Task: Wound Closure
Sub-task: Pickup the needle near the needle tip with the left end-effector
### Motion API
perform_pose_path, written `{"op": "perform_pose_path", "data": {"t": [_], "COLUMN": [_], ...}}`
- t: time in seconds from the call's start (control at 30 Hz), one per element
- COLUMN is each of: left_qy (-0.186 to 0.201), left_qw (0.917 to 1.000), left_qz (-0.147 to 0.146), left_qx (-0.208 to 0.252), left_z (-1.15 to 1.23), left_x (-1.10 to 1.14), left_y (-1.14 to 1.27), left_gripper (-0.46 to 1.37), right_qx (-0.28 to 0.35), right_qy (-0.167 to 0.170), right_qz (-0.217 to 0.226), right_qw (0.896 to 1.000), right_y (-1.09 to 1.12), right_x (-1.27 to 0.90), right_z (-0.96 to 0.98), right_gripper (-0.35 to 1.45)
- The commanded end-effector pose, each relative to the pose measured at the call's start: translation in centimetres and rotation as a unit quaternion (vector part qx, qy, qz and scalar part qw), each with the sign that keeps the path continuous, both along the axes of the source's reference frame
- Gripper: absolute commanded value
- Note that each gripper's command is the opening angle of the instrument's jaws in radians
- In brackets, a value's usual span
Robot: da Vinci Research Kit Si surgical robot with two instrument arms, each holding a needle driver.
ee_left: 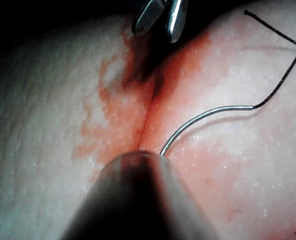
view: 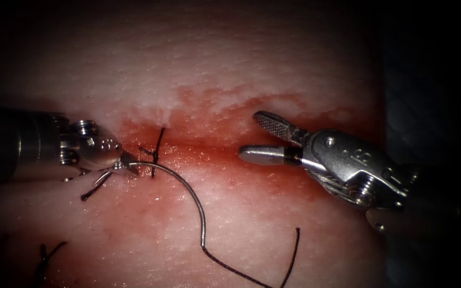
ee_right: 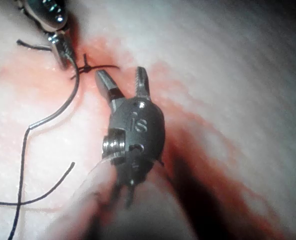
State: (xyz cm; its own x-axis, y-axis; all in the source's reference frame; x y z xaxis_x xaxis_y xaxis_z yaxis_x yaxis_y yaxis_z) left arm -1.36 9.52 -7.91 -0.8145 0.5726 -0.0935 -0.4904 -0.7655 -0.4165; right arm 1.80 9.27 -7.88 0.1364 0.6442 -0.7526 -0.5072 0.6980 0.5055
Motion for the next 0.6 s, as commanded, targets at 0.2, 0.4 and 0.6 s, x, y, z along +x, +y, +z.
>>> {"op": "perform_pose_path", "data": {"t": [0.2,0.4,0.6], "left_qy": [-0.002,-0.019,-0.048], "left_qw": [0.9997,0.998,0.9952], "left_qz": [-0.016,-0.043,-0.073], "left_qx": [-0.02,-0.043,-0.043], "left_z": [-0.14,-0.46,-0.72], "left_x": [0.04,0.14,0.19], "left_y": [0.11,0.29,0.3], "left_gripper": [-0.35,-0.35,-0.35], "right_qx": [0.0,0.0,0.0], "right_qy": [-0.003,-0.002,-0.003], "right_qz": [-0.001,-0.001,-0.001], "right_qw": [1.0,1.0,1.0], "right_y": [0.0,0.0,0.0], "right_x": [0.0,0.01,0.01], "right_z": [0.02,0.03,0.03], "right_gripper": [0.52,0.52,0.53]}}
